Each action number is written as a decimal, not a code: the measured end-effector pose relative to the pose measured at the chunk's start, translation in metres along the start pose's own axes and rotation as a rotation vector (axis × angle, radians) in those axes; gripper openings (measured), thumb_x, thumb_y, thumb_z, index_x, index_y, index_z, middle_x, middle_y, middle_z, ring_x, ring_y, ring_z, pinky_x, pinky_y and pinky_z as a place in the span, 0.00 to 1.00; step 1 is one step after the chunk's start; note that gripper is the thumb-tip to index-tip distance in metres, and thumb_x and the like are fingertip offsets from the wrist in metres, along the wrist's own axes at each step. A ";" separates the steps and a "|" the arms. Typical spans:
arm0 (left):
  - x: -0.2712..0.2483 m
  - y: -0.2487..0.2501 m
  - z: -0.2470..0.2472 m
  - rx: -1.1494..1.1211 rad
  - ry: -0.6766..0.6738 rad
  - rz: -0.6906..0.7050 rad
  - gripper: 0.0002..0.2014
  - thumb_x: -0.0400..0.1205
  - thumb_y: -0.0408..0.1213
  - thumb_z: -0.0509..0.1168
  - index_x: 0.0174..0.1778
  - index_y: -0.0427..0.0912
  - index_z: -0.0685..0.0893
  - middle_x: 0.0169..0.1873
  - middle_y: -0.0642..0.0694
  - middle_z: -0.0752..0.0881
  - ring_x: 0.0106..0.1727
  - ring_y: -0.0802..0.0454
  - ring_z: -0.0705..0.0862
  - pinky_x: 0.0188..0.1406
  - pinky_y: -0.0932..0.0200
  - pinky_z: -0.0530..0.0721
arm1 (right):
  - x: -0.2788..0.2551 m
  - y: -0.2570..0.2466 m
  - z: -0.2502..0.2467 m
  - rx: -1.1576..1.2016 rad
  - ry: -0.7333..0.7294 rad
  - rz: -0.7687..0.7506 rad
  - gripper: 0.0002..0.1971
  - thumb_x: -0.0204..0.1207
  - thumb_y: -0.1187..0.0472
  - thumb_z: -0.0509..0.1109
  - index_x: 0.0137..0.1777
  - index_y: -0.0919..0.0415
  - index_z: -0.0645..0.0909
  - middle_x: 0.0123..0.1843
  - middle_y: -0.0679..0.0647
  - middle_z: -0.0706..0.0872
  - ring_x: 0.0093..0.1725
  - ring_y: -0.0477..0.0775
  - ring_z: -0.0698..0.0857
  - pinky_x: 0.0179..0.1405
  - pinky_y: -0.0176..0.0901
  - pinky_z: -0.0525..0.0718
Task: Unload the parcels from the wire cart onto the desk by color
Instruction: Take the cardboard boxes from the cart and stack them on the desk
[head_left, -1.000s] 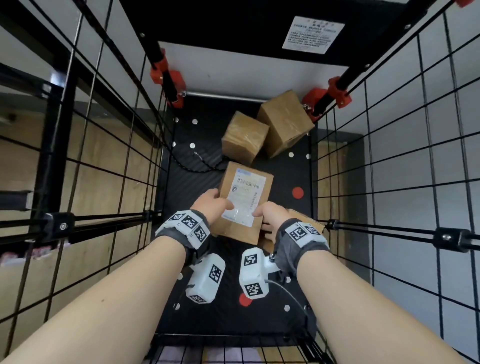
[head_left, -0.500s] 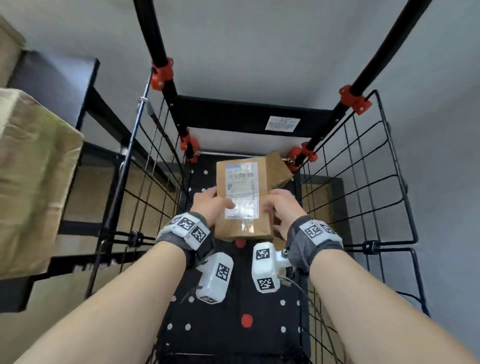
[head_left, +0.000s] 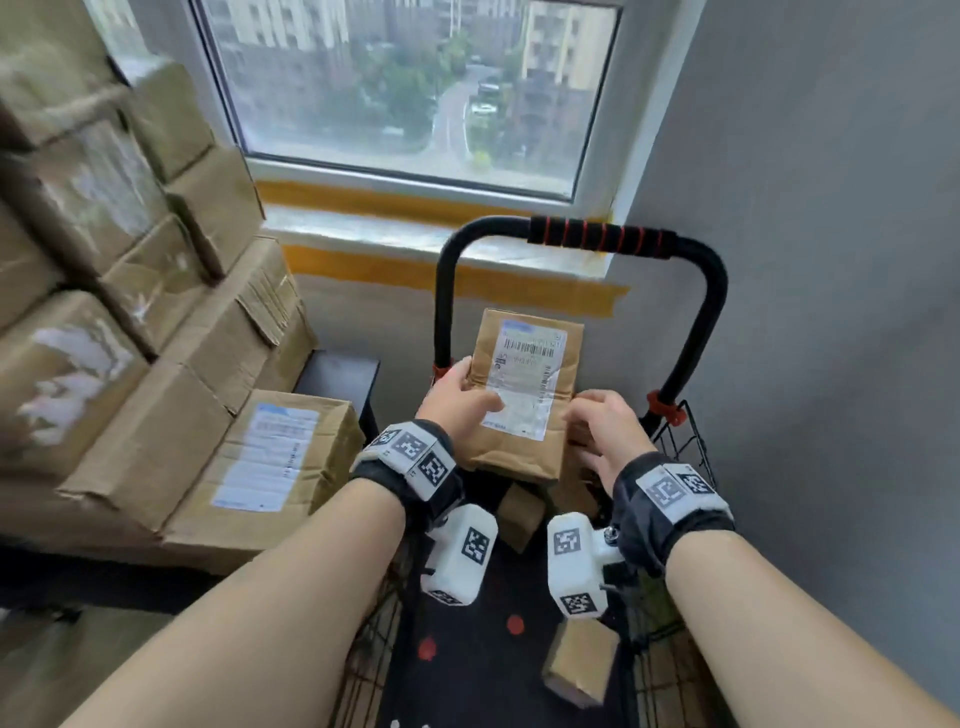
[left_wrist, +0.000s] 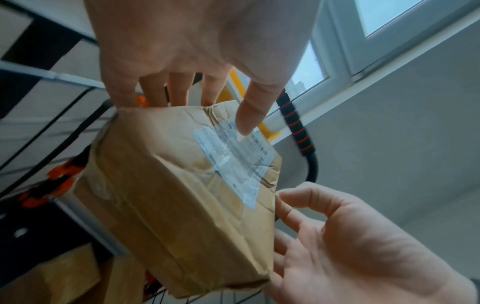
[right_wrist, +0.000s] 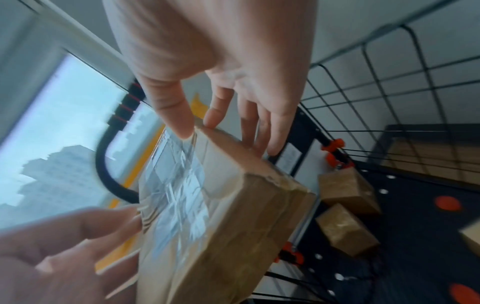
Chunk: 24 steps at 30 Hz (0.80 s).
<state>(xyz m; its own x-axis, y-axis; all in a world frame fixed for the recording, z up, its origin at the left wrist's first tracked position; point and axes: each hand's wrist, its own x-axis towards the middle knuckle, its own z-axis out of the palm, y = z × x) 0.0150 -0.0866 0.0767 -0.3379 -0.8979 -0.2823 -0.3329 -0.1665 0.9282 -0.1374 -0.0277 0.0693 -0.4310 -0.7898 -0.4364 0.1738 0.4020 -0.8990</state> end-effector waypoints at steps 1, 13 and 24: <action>-0.006 0.008 -0.010 0.005 0.008 0.017 0.18 0.76 0.25 0.62 0.58 0.48 0.79 0.54 0.48 0.87 0.56 0.49 0.84 0.58 0.57 0.78 | -0.006 -0.011 0.007 0.007 -0.007 -0.014 0.09 0.74 0.71 0.63 0.47 0.56 0.74 0.47 0.56 0.81 0.46 0.53 0.79 0.45 0.45 0.79; -0.076 0.014 -0.142 0.146 0.333 0.008 0.28 0.79 0.22 0.59 0.77 0.40 0.67 0.62 0.50 0.76 0.64 0.52 0.74 0.55 0.66 0.68 | -0.068 -0.047 0.129 -0.065 -0.290 -0.060 0.18 0.77 0.67 0.63 0.66 0.56 0.71 0.49 0.56 0.83 0.47 0.55 0.83 0.49 0.48 0.84; -0.096 -0.046 -0.205 0.396 0.382 -0.235 0.29 0.79 0.27 0.57 0.78 0.39 0.66 0.74 0.39 0.72 0.71 0.41 0.73 0.61 0.57 0.72 | -0.088 -0.005 0.204 -0.226 -0.442 0.109 0.07 0.73 0.70 0.62 0.44 0.59 0.79 0.56 0.63 0.84 0.48 0.56 0.84 0.55 0.48 0.84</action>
<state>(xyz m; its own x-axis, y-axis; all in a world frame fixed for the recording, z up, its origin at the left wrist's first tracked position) 0.2435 -0.0759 0.1106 0.1011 -0.9505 -0.2938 -0.6879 -0.2801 0.6696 0.0801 -0.0549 0.1043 0.0036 -0.8386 -0.5448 -0.0204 0.5446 -0.8384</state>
